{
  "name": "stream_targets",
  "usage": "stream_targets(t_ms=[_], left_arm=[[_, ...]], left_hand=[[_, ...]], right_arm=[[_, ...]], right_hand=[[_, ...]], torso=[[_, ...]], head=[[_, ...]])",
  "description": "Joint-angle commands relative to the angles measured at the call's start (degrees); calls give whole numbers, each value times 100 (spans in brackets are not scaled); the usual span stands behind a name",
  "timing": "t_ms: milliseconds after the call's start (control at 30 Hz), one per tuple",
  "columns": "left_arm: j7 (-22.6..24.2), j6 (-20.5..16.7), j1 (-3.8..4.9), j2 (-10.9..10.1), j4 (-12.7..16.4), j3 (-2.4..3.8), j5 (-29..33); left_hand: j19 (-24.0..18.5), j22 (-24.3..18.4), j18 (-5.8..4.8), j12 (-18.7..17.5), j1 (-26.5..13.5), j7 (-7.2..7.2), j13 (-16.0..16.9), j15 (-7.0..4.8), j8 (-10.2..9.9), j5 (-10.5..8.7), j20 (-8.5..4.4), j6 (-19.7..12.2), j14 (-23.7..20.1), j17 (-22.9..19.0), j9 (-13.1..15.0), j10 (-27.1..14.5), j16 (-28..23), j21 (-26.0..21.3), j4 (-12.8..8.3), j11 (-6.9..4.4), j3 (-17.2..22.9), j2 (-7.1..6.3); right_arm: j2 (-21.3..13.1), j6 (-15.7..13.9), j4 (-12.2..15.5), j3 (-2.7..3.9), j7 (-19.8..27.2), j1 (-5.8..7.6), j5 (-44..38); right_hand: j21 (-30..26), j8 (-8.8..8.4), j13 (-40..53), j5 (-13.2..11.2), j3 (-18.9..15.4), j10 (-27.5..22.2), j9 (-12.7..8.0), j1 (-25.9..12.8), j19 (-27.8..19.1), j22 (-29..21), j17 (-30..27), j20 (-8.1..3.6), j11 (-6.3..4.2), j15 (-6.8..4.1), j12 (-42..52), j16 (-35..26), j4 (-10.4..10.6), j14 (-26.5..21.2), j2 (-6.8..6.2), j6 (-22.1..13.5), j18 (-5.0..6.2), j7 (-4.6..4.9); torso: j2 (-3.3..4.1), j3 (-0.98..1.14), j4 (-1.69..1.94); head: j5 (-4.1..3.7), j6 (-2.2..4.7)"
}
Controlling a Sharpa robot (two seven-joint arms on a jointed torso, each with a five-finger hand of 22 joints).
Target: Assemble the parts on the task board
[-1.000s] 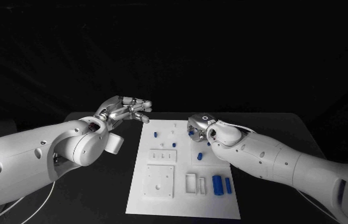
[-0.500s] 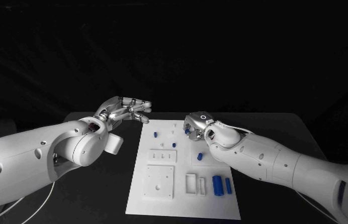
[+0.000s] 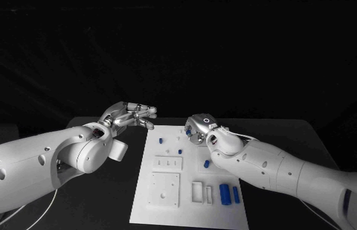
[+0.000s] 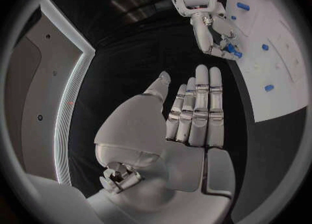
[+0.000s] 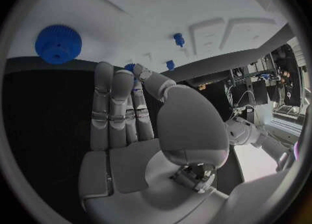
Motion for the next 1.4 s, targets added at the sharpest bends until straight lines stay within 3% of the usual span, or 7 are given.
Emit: stream_targets(t_ms=[33,333,567,800,1000,1033,1400], left_arm=[[26,91,7,26,4,5,-28],[20,113,7,101,-18,6,-36],[9,118,8,120,-12,6,-39],[2,114,13,128,5,6,-44],[-5,118,27,143,13,7,-49],[-5,118,30,145,14,7,-50],[-5,112,53,152,7,7,-60]], left_hand=[[-38,1,37,-18,-50,-1,-4,-16,-19,26,-9,-21,13,6,-5,-42,20,15,-16,-10,-9,5],[-43,-1,37,-19,-44,-3,-4,-16,-19,27,-9,-19,9,6,-5,-44,25,23,-23,-10,-5,8],[-43,-1,37,-19,-44,-3,-4,-16,-19,27,-9,-19,9,6,-5,-44,25,23,-23,-10,-5,8],[-43,-1,37,-19,-44,-3,-4,-16,-19,27,-9,-19,9,6,-5,-44,25,23,-23,-10,-5,8],[-43,-1,37,-19,-44,-3,-4,-16,-19,27,-9,-19,9,6,-5,-44,25,23,-23,-10,-5,8],[-52,-3,37,-18,-44,-3,-4,-16,-19,27,-9,-18,5,6,-5,-42,29,36,-31,-10,-2,4],[-55,-4,37,-18,-44,-3,-4,-16,-19,27,-9,-18,3,6,-5,-41,30,40,-34,-10,-2,2]], right_arm=[[66,-232,-90,4,-161,15,-115],[360,-286,-453,4,-131,30,-84],[476,-327,-596,5,-162,42,-80],[544,-341,-666,4,-207,69,-83],[593,-346,-712,4,-228,103,-83],[602,-342,-722,4,-226,108,-82],[670,-255,-806,3,-211,127,-70]], right_hand=[[-24,20,19,1,25,151,1,5,39,6,-4,16,-110,0,18,-3,-1,16,-45,39,-45,7],[-292,19,17,7,47,142,5,3,128,373,-99,19,-108,4,14,41,8,4,-58,36,-42,10],[-472,21,18,13,61,139,9,0,208,624,-133,20,-106,3,15,63,0,-6,-57,35,-45,12],[-478,20,18,13,62,140,10,-2,217,646,-134,18,-106,3,14,65,0,-4,-58,35,-43,11],[-478,20,18,13,62,140,10,-2,217,646,-134,18,-106,3,14,65,0,-4,-58,35,-43,11],[-777,19,18,11,55,135,12,1,307,1026,-163,24,-105,7,14,82,1,-9,-60,30,-45,13],[-937,20,19,18,41,129,16,-3,373,1232,-177,28,-103,12,16,88,3,-7,-50,23,-52,15]], torso=[[11,5,-4],[19,1,33],[42,-11,84],[68,-20,107],[71,-20,99],[71,-18,96],[73,-27,91]], head=[[2,24],[3,35],[-14,42],[-11,62],[-12,60],[-10,58],[-2,47]])
